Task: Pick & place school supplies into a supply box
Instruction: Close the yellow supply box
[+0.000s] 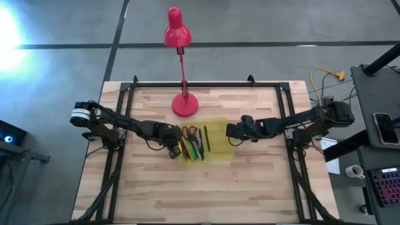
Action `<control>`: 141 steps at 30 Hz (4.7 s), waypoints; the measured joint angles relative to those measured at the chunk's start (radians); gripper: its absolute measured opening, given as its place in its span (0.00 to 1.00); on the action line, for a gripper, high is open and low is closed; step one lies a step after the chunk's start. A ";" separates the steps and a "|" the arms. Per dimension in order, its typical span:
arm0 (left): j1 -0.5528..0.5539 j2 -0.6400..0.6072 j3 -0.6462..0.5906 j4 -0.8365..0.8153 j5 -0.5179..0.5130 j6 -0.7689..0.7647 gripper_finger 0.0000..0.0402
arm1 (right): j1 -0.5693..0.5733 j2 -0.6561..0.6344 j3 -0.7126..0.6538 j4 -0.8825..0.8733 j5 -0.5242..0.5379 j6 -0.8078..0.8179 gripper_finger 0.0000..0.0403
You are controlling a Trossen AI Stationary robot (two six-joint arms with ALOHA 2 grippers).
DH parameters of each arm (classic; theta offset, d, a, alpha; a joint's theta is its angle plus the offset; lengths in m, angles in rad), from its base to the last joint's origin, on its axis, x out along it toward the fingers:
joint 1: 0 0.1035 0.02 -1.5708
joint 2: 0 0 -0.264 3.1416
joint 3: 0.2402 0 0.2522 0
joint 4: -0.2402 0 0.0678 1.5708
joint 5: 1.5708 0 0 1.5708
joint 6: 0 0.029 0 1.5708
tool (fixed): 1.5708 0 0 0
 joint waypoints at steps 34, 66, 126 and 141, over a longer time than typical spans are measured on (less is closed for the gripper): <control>-0.001 0.001 0.066 0.043 0.003 0.001 0.01 | -0.001 -0.087 0.204 -0.013 0.086 -0.206 0.10; -0.008 0.069 0.063 0.000 -0.003 0.019 0.01 | 0.129 0.528 0.695 -0.025 -0.034 -0.278 0.10; -0.099 0.059 -0.144 0.774 -0.010 0.055 0.01 | 0.163 0.557 0.676 -0.163 -0.193 -0.313 0.10; -0.074 0.224 -0.143 0.970 -0.010 0.103 0.01 | 0.157 0.552 0.675 -0.183 -0.232 -0.319 0.10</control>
